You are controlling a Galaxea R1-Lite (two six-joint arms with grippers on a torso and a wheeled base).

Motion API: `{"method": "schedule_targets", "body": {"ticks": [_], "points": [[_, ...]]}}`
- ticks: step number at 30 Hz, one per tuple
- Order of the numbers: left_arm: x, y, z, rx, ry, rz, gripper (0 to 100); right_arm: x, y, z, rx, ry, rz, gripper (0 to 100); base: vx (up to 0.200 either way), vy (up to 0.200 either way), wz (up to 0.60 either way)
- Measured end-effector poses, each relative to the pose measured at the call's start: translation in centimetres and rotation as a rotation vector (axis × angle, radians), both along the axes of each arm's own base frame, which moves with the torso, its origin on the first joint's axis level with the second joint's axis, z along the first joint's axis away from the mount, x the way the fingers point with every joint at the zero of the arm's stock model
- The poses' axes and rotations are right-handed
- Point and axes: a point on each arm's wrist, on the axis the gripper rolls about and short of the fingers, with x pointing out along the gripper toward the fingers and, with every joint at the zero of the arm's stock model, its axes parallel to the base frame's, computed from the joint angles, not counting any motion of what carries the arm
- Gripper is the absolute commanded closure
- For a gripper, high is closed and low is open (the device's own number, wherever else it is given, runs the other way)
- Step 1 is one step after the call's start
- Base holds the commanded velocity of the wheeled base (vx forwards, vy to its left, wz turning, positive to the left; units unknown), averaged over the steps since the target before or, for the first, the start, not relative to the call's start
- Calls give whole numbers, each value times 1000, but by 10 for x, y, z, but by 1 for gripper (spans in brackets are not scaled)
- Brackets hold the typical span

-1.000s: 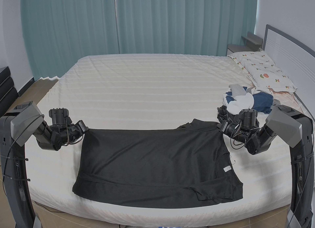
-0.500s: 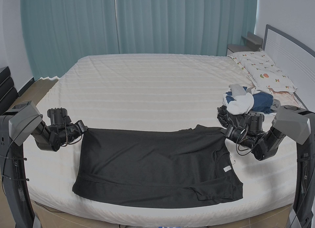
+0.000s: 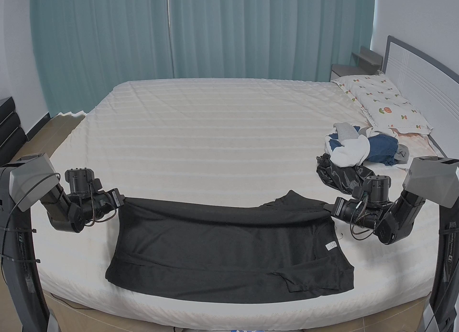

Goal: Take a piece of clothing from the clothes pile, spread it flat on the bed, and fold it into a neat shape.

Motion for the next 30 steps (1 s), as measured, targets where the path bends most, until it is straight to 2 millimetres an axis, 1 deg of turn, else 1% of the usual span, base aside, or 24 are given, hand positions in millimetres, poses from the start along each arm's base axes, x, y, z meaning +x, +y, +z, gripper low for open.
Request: {"method": "schedule_targets", "body": {"ticks": [9,21,30], "points": [[-22,-3,-12,87,26,-55,100,-17,0,-8,-35,46,25,100,0,0,0],[-52,-6,-23,103,30,-65,100,-50,-3,-17,-83,91,56,100,0,0,0],[-75,-6,-31,179,37,-107,100,-72,-4,-21,-121,102,89,100,0,0,0]]}}
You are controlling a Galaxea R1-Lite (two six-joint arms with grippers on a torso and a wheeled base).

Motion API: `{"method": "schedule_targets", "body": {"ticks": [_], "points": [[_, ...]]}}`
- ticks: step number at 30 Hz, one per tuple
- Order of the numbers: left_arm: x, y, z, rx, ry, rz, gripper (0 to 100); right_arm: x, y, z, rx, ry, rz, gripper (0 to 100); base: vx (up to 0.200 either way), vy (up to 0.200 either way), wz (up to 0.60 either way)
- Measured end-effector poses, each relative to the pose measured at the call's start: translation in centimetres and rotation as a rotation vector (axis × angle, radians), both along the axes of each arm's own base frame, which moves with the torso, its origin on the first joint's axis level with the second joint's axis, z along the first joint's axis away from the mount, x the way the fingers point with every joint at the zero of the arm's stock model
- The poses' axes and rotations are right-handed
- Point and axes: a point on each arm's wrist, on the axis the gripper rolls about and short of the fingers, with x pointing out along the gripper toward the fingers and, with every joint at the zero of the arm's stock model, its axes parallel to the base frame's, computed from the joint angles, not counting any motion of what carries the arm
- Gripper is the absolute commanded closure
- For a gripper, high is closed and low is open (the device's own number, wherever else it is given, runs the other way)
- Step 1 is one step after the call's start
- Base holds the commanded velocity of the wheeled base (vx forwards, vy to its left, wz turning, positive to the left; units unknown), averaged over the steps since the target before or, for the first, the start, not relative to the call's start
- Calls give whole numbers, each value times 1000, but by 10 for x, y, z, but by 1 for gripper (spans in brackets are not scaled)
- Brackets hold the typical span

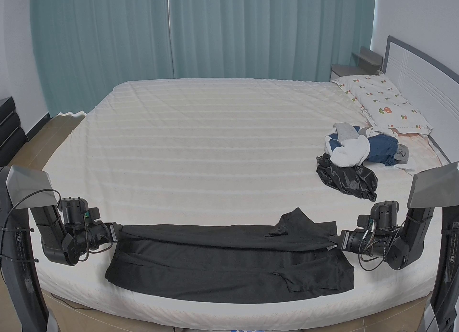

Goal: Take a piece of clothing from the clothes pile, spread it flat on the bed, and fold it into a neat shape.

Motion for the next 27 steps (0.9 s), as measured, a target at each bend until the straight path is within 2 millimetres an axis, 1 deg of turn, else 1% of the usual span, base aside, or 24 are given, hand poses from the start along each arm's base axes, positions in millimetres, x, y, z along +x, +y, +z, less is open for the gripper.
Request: {"method": "schedule_targets", "body": {"ticks": [8,13,22,23,27], "points": [[-17,2,-4,54,-6,-29,100,-20,-2,-1,-40,1,38,100,0,0,0],[-23,1,-12,82,10,-44,100,-31,-3,-4,-71,13,63,100,0,0,0],[-29,1,-26,93,20,-43,100,-39,1,-9,-84,46,88,100,0,0,0],[-29,0,-27,92,25,-43,0,-40,2,-10,-84,49,92,0,0,0,0],[-31,0,-31,90,40,-42,0,-40,5,-11,-81,47,101,0,0,0,0]]}}
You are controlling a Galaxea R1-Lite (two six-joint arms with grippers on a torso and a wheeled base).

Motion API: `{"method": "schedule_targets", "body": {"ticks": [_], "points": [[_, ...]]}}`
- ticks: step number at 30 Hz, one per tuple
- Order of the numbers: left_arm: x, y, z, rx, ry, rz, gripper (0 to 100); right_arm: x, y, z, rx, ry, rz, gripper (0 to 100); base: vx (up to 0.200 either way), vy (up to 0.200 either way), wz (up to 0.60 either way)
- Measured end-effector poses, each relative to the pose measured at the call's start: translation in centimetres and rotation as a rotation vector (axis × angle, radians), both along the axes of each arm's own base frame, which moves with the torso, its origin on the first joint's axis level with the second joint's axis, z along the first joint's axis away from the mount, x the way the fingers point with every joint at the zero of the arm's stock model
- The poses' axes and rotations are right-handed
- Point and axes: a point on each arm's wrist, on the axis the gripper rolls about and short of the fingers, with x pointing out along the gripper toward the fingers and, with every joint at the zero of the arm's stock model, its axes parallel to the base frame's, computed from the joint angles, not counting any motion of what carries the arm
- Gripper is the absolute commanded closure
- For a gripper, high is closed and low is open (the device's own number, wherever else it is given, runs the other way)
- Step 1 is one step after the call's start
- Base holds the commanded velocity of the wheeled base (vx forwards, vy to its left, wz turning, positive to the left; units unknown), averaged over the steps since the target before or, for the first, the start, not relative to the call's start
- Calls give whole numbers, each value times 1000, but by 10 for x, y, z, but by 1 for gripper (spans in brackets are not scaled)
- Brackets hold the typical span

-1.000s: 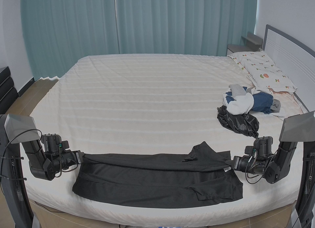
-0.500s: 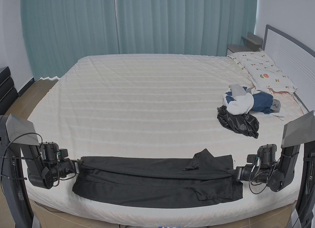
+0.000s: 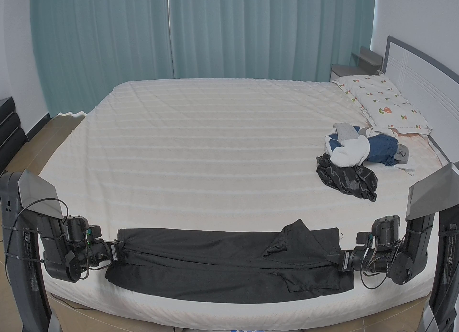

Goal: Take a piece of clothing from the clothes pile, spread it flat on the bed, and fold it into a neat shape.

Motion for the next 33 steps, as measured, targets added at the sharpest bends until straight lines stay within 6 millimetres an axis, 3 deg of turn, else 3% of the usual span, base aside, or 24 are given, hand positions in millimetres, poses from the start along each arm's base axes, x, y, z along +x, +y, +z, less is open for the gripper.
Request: {"method": "schedule_targets", "body": {"ticks": [10,20,26,33], "points": [[-10,4,5,-11,-1,26,0,3,-9,10,50,-50,-70,0,0,0,0],[-19,17,35,-164,-49,177,0,8,-25,23,123,-72,-182,0,0,0,0],[-8,17,50,-230,-108,205,0,16,-27,28,170,-88,-222,0,0,0,0],[19,5,48,-318,-24,213,0,26,-25,27,198,-86,-238,0,0,0,0]]}}
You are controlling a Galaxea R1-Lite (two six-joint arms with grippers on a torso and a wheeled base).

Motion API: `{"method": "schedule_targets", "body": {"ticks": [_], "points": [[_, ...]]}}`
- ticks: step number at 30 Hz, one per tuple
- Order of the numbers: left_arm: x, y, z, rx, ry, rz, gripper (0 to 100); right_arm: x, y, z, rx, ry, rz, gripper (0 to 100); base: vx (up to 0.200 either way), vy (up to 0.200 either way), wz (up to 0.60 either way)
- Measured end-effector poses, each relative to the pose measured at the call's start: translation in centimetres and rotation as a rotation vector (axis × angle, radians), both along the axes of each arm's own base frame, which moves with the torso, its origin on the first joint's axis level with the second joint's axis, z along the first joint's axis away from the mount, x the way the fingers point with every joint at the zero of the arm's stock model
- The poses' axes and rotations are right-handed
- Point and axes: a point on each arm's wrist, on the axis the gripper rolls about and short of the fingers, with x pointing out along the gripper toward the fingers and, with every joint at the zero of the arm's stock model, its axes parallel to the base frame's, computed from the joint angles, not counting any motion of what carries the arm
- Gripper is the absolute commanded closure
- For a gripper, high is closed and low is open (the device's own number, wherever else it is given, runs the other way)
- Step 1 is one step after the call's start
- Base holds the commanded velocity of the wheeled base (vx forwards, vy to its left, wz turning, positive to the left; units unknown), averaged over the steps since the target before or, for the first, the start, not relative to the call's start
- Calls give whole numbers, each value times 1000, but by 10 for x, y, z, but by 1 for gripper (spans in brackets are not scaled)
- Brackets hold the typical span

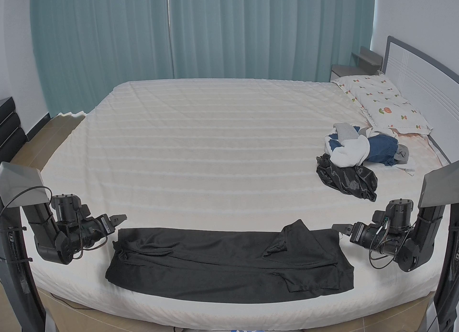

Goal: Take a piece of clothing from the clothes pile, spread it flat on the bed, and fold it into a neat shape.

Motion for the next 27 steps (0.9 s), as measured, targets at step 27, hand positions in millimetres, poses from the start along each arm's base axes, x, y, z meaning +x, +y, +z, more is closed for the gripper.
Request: {"method": "schedule_targets", "body": {"ticks": [27], "points": [[34,-32,-19,-46,97,-66,0,34,2,-22,25,51,-18,0,0,0,0]]}}
